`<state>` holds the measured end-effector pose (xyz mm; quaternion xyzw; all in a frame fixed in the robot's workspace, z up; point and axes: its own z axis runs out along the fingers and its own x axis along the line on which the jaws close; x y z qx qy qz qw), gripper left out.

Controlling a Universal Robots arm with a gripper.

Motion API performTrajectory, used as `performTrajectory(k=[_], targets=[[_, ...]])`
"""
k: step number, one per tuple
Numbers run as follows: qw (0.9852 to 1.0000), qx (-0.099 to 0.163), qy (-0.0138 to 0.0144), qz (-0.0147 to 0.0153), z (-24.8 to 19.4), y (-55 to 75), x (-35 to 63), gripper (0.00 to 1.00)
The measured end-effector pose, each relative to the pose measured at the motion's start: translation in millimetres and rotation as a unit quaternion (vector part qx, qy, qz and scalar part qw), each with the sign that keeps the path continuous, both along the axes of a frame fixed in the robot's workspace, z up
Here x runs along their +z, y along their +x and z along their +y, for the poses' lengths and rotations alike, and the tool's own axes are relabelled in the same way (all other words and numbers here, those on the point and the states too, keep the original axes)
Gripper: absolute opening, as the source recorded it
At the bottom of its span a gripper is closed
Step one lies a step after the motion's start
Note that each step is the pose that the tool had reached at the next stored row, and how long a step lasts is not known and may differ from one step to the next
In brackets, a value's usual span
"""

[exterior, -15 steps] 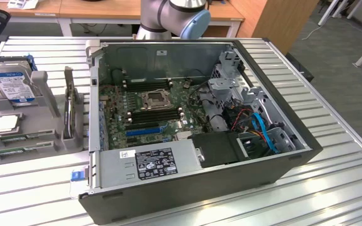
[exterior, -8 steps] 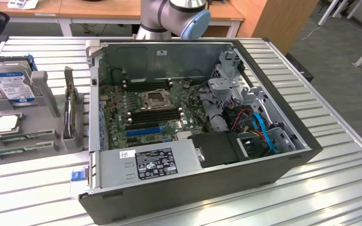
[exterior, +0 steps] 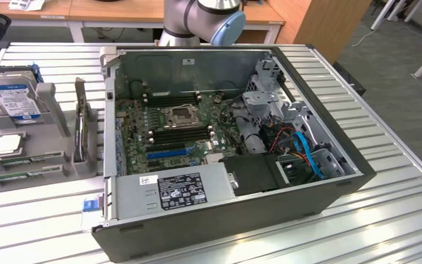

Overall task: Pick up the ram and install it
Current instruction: 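Pick up the ram and move it above insertion slot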

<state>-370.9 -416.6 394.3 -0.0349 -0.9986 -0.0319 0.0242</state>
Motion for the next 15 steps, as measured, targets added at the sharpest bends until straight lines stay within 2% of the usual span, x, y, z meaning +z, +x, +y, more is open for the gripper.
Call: performTrajectory(k=[8, 15], targets=[[1.0, 0.005, -0.0001, 0.0, 0.0, 0.0, 0.0, 0.1], [0.9993, 0.038, -0.0005, 0.0, 0.0, 0.0, 0.0, 0.1]])
